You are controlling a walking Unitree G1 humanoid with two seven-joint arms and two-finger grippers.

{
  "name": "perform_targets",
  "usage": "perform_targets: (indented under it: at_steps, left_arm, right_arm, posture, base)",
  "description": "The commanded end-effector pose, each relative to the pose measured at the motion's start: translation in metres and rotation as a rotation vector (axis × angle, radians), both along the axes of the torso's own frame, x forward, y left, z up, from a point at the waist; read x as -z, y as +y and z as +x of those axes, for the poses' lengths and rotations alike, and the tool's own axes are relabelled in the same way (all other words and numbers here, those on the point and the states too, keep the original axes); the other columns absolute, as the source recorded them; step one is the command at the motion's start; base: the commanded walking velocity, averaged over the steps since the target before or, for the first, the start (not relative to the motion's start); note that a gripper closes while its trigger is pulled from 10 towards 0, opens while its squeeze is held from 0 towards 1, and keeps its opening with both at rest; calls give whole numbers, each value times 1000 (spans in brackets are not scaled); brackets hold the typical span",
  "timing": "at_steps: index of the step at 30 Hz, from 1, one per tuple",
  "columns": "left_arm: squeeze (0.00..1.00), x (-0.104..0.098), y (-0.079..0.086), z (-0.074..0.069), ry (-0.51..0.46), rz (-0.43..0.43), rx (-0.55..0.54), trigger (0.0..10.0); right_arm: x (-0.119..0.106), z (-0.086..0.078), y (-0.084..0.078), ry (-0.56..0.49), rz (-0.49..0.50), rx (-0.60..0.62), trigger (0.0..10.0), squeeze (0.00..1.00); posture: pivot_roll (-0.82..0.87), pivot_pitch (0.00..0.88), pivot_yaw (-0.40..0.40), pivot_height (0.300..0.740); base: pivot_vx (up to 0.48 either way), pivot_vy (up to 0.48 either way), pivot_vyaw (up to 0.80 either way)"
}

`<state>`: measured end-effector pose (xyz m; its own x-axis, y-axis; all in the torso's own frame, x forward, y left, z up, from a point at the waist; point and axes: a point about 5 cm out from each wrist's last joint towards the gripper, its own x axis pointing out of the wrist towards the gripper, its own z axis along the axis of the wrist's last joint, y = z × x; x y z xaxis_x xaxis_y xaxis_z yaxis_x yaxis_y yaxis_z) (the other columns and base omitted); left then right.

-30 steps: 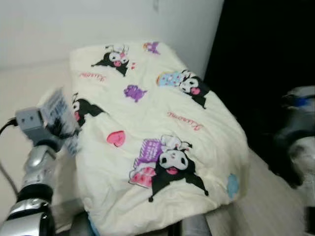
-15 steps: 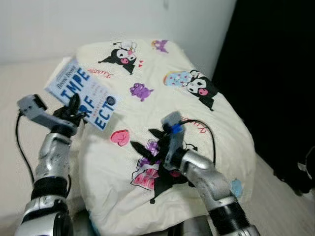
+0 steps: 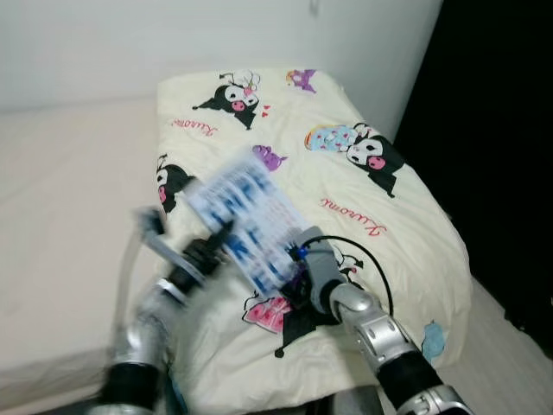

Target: Clean up the room

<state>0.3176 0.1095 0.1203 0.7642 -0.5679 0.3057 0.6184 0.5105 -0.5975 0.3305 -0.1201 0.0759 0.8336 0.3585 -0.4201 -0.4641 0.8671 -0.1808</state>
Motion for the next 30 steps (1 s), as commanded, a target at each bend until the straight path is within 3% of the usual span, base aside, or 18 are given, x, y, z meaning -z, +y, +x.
perform_targets:
  at_steps: [1,4,6,7,8,9,10,11,13,14,16,18,20,21,22,24,26,30]
  left_arm:
    - [0,15,-6,0,46,118,-10,10000]
    - [0,29,-7,1,86,248,-52,10000]
    - [0,29,-7,1,86,248,-52,10000]
    - [0,34,-1,2,97,326,-96,10000]
    - [0,43,24,9,171,430,-259,10000]
    - [0,43,24,9,171,430,-259,10000]
    - [0,47,44,12,223,498,-374,10000]
    - [0,47,44,12,223,498,-374,10000]
    - [0,49,90,13,310,596,-595,10000]
    - [0,49,90,13,310,596,-595,10000]
    - [0,48,137,7,376,724,-789,10000]
    - [0,48,137,7,376,724,-789,10000]
    - [0,48,175,-3,423,876,-930,10000]
    - [0,48,175,-3,423,876,-930,10000]
    - [0,53,206,-21,490,1010,-1040,10000]
    - [0,53,206,-21,490,1010,-1040,10000]
    - [0,58,219,-34,538,1040,-1083,10000]
    - [0,76,222,-51,615,1045,-1067,10000]
  right_arm:
    - [-3,3,-5,-37,5,24,10000,0]
    - [-1,3,-10,-41,-8,38,10000,0]
    - [-1,3,-10,-41,-8,38,10000,0]
    - [0,3,-11,-44,-11,44,10000,0]
    - [0,2,-12,-47,-14,50,10000,0]
    - [0,2,-12,-47,-14,50,10000,0]
    - [1,2,-13,-50,-18,55,10000,0]
    - [1,2,-13,-50,-18,55,10000,0]
    - [1,1,-13,-55,-22,60,10000,0]
    - [1,1,-13,-55,-22,60,10000,0]
    - [2,0,-12,-57,-29,57,10000,0]
    - [2,0,-12,-57,-29,57,10000,0]
    - [2,0,-14,-58,-40,52,10000,0]
    - [2,0,-14,-58,-40,52,10000,0]
    - [3,-1,-18,-58,-53,57,10000,0]
    - [3,-1,-18,-58,-53,57,10000,0]
    - [4,-1,-22,-52,-64,65,10000,0]
    - [10,-4,-26,-19,-91,73,10000,0]
  posture:
    - [-105,161,19,550]
    - [-112,166,21,550]
    - [-112,166,21,550]
    - [-112,166,21,550]
    - [-117,170,26,550]
    - [-117,170,26,550]
    - [-117,172,27,550]
    - [-117,172,27,550]
    - [-117,173,27,550]
    - [-117,173,27,550]
    - [-115,175,27,550]
    - [-115,175,27,550]
    - [-115,174,29,550]
    - [-115,174,29,550]
    - [-114,174,29,550]
    - [-114,174,29,550]
    - [-111,173,29,550]
    - [-100,173,29,550]
  base:
    - [0,0,0]
    - [0,0,0]
    - [0,0,0]
    - [0,0,0]
    - [0,0,0]
    - [0,0,0]
    - [0,0,0]
    - [0,0,0]
    - [0,0,0]
    - [0,0,0]
    - [0,0,0]
    - [0,0,0]
    - [0,0,0]
    - [0,0,0]
    - [0,0,0]
    - [0,0,0]
    - [0,0,0]
    - [0,0,0]
